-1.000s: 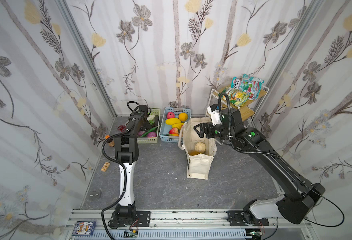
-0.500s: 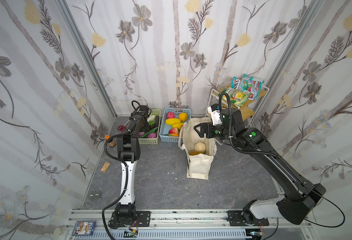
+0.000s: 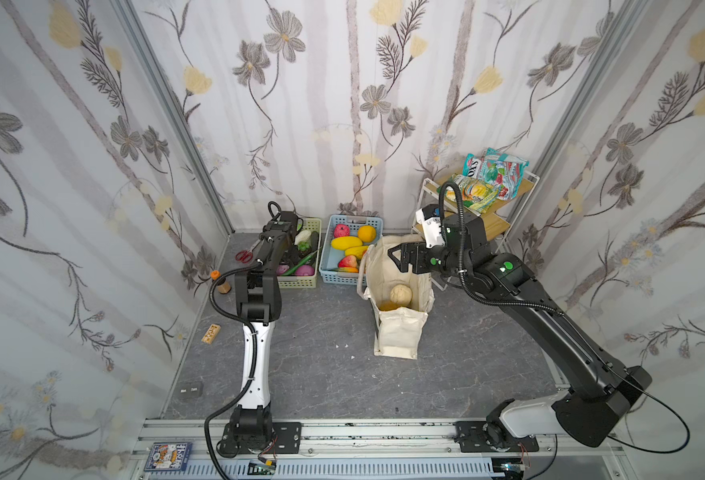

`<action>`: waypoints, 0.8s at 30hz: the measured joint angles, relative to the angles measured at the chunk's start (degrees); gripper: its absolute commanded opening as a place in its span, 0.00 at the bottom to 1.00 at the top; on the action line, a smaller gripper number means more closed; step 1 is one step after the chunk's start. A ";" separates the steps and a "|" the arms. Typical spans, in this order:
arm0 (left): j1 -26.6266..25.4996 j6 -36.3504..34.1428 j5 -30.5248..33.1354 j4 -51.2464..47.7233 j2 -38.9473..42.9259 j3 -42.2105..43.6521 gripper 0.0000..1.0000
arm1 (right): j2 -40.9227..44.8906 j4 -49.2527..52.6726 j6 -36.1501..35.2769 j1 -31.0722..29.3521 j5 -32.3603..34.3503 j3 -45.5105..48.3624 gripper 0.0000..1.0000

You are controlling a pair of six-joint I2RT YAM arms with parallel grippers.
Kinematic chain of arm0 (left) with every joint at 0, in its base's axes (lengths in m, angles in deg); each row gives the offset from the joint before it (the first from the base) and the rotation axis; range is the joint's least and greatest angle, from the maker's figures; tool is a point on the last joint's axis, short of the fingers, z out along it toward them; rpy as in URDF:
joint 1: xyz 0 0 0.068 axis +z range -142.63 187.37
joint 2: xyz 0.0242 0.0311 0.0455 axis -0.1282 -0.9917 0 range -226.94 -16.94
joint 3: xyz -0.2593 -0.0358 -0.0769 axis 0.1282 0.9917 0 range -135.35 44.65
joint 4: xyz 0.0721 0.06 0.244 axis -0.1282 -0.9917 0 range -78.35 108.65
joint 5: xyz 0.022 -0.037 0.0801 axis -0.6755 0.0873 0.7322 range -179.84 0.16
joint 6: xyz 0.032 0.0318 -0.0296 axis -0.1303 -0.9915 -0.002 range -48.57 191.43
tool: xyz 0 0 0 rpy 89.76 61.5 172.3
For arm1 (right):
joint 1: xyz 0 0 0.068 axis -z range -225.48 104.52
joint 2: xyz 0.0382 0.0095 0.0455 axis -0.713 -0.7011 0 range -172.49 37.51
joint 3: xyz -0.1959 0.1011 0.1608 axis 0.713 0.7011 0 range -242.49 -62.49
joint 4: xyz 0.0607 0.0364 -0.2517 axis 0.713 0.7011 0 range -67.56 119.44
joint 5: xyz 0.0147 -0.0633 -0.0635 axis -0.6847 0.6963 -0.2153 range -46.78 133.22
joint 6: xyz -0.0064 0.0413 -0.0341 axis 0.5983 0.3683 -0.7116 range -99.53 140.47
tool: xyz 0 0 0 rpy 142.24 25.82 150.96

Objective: Place the food into the grocery bag and tie it
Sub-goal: 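Close the left gripper on the purple onion in the green basket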

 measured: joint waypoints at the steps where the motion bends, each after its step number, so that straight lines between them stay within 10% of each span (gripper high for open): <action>1: 0.00 0.04 -0.55 -0.17 0.09 0.00 0.57 | 0.00 0.00 0.00 0.00 0.00 0.00 0.92; 24: -0.57 1.05 -1.53 -1.27 7.34 0.11 0.63 | 0.37 -0.28 0.02 -0.11 0.20 1.42 0.92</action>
